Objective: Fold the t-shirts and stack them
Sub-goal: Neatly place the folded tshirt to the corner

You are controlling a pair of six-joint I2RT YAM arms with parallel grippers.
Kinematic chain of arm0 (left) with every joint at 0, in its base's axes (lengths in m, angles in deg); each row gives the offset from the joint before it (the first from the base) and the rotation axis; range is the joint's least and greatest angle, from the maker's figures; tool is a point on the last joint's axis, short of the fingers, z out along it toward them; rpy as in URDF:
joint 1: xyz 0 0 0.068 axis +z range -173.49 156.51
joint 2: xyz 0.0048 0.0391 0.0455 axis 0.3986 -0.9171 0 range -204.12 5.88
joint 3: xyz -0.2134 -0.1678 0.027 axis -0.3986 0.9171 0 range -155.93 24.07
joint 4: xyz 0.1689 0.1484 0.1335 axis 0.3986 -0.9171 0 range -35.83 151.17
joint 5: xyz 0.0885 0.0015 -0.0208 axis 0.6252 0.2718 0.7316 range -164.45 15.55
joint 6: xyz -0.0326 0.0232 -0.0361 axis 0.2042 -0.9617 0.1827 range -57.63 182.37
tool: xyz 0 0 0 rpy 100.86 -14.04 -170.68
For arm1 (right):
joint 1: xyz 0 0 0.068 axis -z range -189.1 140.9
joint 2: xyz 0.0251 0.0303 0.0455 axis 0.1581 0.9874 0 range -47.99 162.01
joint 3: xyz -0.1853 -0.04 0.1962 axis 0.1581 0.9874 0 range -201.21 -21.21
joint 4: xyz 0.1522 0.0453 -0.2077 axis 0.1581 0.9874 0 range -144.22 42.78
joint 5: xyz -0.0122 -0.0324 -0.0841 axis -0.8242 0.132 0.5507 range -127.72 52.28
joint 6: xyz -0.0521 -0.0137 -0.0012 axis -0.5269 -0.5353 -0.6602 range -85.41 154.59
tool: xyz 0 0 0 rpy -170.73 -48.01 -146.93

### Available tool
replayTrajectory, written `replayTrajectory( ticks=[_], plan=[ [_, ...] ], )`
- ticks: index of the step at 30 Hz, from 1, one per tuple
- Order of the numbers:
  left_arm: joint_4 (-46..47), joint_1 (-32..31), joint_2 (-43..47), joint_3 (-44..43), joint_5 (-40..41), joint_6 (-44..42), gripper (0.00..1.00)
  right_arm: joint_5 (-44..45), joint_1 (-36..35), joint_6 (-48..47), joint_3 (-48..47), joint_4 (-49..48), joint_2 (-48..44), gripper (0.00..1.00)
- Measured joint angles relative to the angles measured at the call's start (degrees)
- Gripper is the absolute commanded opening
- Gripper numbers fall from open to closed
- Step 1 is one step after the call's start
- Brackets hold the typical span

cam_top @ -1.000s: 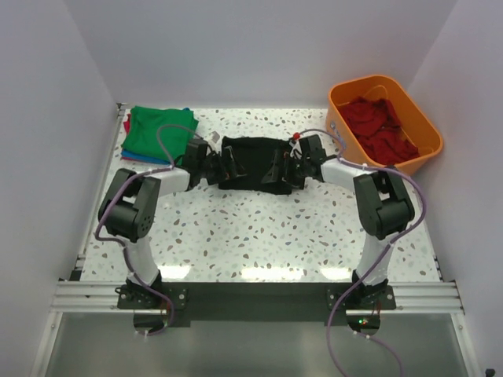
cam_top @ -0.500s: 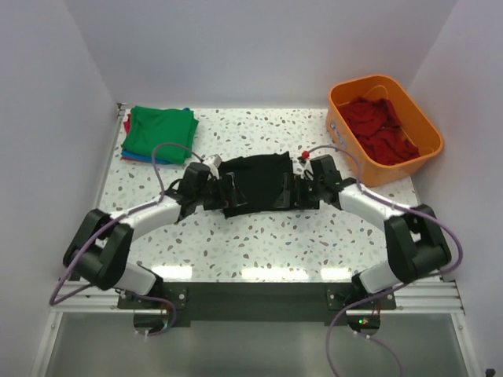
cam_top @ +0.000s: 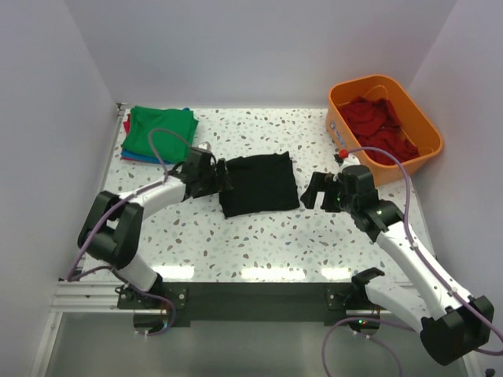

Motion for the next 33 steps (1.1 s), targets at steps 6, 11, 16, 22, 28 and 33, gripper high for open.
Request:
replayTrajectory(
  ticks=[6, 11, 16, 22, 28, 33],
  plan=[
    [-0.3, 0.4, -11.5, -7.7, 1.3, -1.3, 0.7, 2.3, 0.0, -0.1, 0.6, 3.1, -1.6, 0.99],
    [0.1, 0.0, -15.4, -12.1, 1.1, -2.5, 0.53, 3.5, 0.0, -0.3, 0.9, 4.4, -1.1, 0.99],
    [-0.1, -1.2, -17.5, -13.8, 2.1, -4.5, 0.11, 5.1, 0.0, -0.4, 1.5, 4.4, -0.1, 0.98],
    [-3.9, -2.6, -21.0, -20.3, 6.1, -10.3, 0.0, 7.3, 0.0, -1.6, 2.3, 4.0, 1.3, 0.99],
    [-6.1, -2.8, -21.7, -24.6, 14.3, -24.0, 0.0, 9.9, 0.0, -2.7, 2.6, 3.8, 3.3, 0.99],
    [-6.4, -1.9, -20.7, -27.6, 18.9, -38.5, 0.0, 12.0, 0.0, -3.3, 3.2, 3.7, 4.4, 0.99]
  ],
)
